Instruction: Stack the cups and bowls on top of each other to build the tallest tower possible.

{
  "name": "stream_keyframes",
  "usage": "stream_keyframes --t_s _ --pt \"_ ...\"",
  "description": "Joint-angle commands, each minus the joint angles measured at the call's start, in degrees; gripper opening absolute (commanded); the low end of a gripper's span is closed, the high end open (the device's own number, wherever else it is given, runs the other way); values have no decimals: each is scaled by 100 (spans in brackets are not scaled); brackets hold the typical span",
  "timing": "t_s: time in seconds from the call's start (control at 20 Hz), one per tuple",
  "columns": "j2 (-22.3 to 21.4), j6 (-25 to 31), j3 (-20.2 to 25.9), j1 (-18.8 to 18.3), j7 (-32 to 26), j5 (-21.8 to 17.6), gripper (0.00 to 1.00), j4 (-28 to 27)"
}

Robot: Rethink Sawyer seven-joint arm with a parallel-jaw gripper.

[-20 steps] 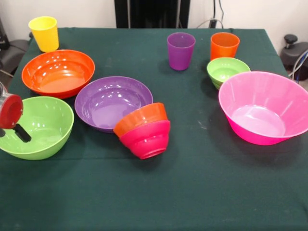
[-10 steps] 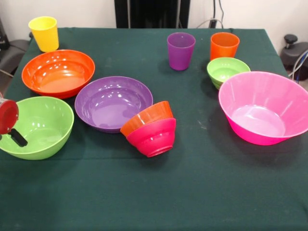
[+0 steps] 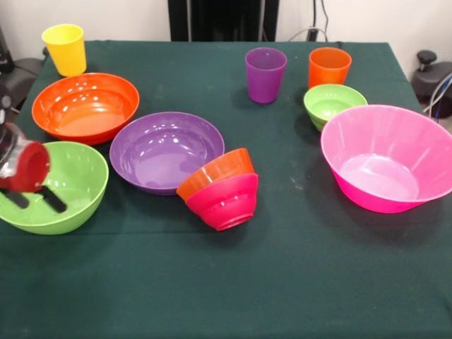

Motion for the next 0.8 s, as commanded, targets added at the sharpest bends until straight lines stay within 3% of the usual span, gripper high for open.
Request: stream_keyframes --t_s 0.05,0.3,0.45,0.65,0.8 --pt "-822 -946 -857 -124 361 737 100 2335" --pt "-1244 -1684 -1185 -175 1118 1147 100 3472" --pt "-1670 -2359 -1367 -277 1748 1399 100 4519" --pt "-1696 -2518 -1459 -2 2127 1681 100 4625" --pt "-1942 -2771 -1592 124 2407 1880 100 5003"
